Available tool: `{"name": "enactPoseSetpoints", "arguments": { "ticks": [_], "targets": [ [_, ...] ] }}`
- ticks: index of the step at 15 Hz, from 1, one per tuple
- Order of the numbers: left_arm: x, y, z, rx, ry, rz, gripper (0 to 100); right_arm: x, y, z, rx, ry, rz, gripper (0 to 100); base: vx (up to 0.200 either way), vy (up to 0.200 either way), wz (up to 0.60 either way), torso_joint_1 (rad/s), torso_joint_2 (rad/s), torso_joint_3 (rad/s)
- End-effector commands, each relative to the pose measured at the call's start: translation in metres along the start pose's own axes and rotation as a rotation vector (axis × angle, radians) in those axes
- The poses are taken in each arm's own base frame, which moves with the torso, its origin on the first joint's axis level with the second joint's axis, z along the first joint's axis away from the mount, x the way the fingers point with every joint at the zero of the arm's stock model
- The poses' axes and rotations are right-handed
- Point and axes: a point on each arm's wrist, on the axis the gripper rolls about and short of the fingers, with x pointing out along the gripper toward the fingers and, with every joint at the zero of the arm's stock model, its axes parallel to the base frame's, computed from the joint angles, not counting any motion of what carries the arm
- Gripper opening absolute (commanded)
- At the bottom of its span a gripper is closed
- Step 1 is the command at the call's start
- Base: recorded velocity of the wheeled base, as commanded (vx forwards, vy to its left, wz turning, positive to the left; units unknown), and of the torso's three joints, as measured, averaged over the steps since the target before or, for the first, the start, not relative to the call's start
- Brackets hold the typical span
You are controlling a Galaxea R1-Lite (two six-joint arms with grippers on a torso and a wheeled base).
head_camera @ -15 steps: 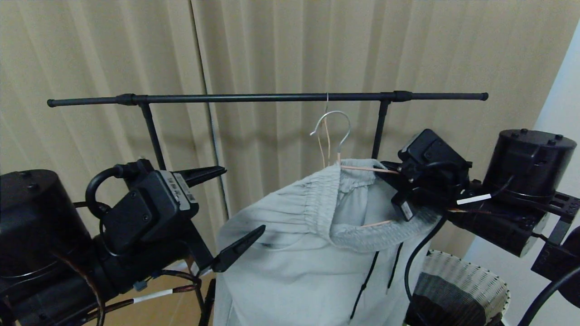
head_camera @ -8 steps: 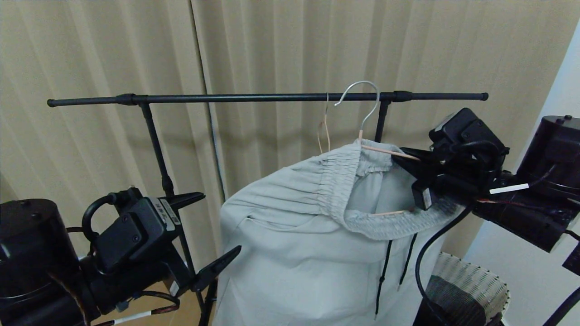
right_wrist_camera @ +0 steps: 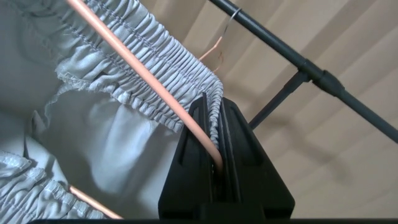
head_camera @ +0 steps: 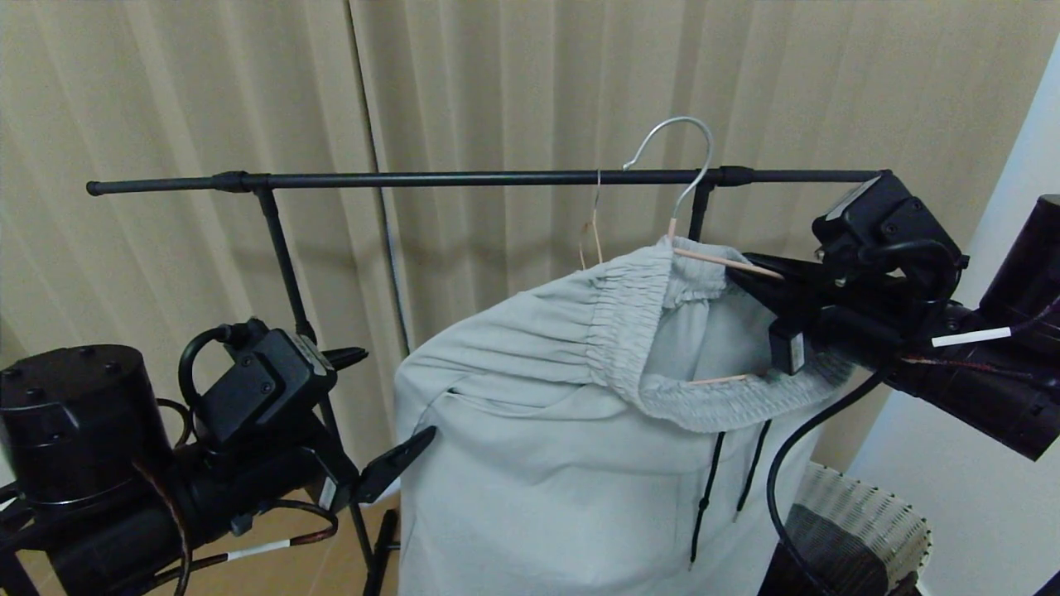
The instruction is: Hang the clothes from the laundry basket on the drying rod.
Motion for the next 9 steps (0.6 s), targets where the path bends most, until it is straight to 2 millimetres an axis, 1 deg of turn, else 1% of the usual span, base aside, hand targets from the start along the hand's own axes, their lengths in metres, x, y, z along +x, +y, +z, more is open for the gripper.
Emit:
{"name": "enactPoseSetpoints", "arguments": {
  "ticks": [1,2,8,9],
  "targets": [
    [0.004,0.000,-0.001,-0.001,0.006,-0.006,100,-0.002,-0.001,0.002,0.000,-0.007,-0.003,0,0.000,0.000,0.00,0.000,0.00,0.000],
    [0.004,-0.001,-0.002,-0.001,0.009,-0.007,0,-0.002,0.000,0.002,0.000,-0.009,-0.002,0,0.000,0.000,0.00,0.000,0.00,0.000],
    [-0.001,-0.004,-0.007,0.004,0.028,-0.017,0,-0.003,-0.001,0.004,0.000,-0.014,-0.005,0,0.000,0.000,0.00,0.000,0.00,0.000],
    [-0.004,-0.007,-0.013,0.002,0.052,-0.022,0,-0.003,-0.002,0.004,-0.001,-0.013,-0.007,0,0.000,0.000,0.00,0.000,0.00,0.000]
  ]
}}
